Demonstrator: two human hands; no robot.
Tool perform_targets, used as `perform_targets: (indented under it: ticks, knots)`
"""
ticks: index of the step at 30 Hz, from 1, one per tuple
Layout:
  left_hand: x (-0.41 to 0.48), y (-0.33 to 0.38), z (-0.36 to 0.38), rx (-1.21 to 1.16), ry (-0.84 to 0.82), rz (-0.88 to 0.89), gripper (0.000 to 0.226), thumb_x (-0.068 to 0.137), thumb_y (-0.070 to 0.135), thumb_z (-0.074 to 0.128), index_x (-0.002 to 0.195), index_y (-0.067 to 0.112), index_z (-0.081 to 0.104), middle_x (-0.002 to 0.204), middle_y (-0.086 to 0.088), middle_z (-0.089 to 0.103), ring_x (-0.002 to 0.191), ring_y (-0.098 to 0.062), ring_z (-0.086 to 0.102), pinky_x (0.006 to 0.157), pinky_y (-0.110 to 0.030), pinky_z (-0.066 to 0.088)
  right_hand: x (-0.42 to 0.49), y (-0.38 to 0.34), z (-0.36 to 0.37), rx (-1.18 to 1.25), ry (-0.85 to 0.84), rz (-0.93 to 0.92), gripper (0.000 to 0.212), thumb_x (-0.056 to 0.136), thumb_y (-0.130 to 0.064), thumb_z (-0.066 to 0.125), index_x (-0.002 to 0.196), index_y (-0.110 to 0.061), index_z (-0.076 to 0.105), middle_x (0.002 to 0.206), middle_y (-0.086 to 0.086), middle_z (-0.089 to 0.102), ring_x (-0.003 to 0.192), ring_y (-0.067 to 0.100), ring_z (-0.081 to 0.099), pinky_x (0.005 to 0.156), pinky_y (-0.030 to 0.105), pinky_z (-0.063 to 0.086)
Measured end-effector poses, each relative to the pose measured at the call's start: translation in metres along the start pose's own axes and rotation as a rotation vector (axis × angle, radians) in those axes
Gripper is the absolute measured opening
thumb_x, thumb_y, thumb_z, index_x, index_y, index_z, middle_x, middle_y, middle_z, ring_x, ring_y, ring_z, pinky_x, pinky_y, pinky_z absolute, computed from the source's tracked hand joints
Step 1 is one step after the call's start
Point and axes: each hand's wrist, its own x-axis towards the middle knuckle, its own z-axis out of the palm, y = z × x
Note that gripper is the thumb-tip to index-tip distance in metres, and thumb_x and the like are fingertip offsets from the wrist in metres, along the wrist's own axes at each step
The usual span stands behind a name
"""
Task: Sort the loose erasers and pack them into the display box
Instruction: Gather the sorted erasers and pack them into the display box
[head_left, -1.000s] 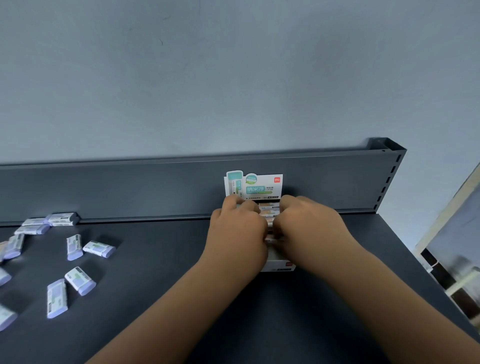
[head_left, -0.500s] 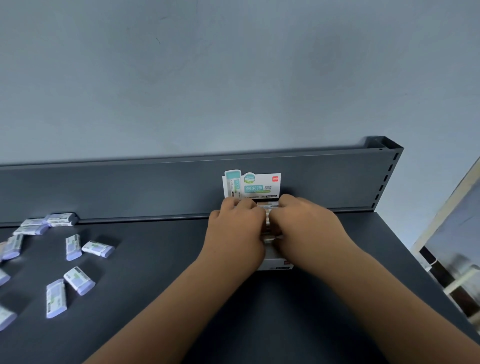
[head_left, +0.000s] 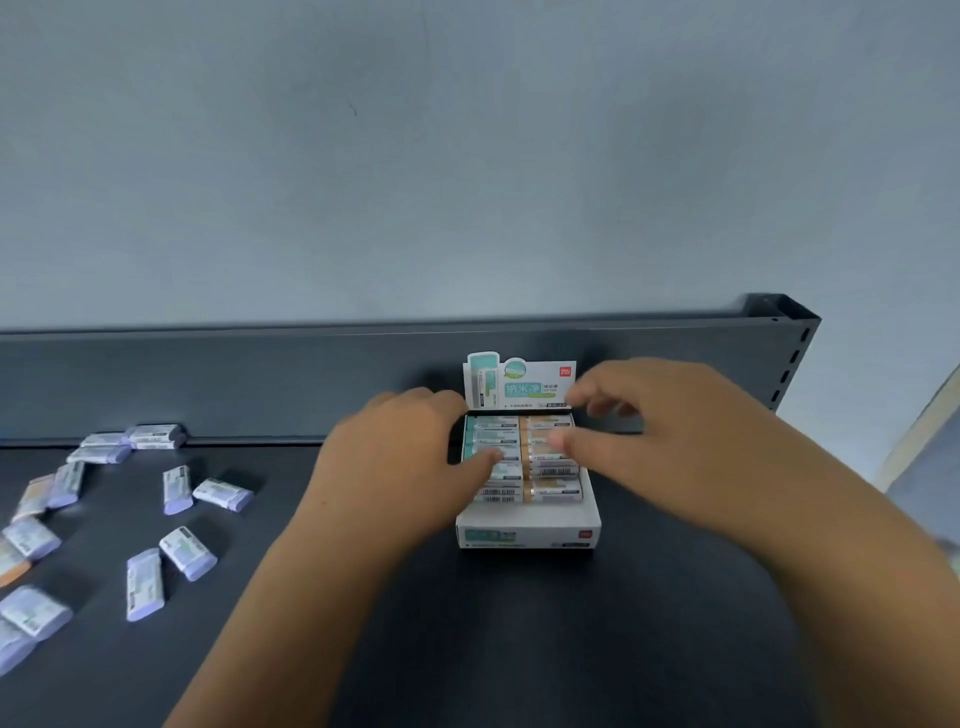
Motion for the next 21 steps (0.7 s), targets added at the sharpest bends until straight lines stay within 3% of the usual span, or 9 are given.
perform_targets:
  ticks: [3, 7, 12, 21]
  knots:
    - [-0.006, -0.009, -0.003, -0.013, -0.006, -0.049, 0.053, 0.081, 0.075, 0.053, 0.116, 0.036, 0.061, 0.11, 0.015, 0.065, 0.107, -0.011, 0.059, 0.084, -0.038, 0.055, -0.002, -0.014, 0.01, 0.039, 0.065, -0.001, 0.045, 0.084, -0.063, 0.06, 0.122, -0.038, 0.062, 0.114, -0.019, 0.06, 0.109, 0.005, 0.056, 0.094, 0.037, 0.049]
    - [-0.025, -0.024, -0.002, -0.032, -0.023, -0.101, 0.062, 0.076, 0.081, 0.051, 0.118, 0.037, 0.064, 0.117, 0.017, 0.066, 0.113, -0.011, 0.059, 0.09, -0.038, 0.054, -0.005, -0.023, 0.035, 0.014, 0.001, -0.004, 0.044, 0.085, -0.063, 0.058, 0.121, -0.038, 0.06, 0.115, -0.017, 0.058, 0.104, 0.008, 0.057, 0.089, 0.039, 0.052]
    - [-0.046, -0.046, 0.003, 0.029, 0.027, -0.173, 0.05, 0.082, 0.066, 0.056, 0.119, 0.035, 0.064, 0.118, 0.014, 0.067, 0.115, -0.018, 0.058, 0.092, -0.042, 0.052, -0.008, -0.037, 0.055, 0.017, -0.002, -0.003, 0.053, 0.087, -0.063, 0.057, 0.134, -0.041, 0.049, 0.13, -0.013, 0.058, 0.117, 0.014, 0.056, 0.093, 0.042, 0.051]
    - [-0.07, -0.119, -0.011, 0.039, 0.053, -0.176, 0.05, 0.081, 0.067, 0.058, 0.118, 0.033, 0.065, 0.122, 0.013, 0.065, 0.117, -0.018, 0.057, 0.095, -0.044, 0.049, -0.004, -0.117, 0.097, -0.069, -0.041, -0.022, 0.051, 0.089, -0.066, 0.052, 0.131, -0.036, 0.051, 0.122, -0.012, 0.055, 0.116, 0.015, 0.054, 0.094, 0.041, 0.049]
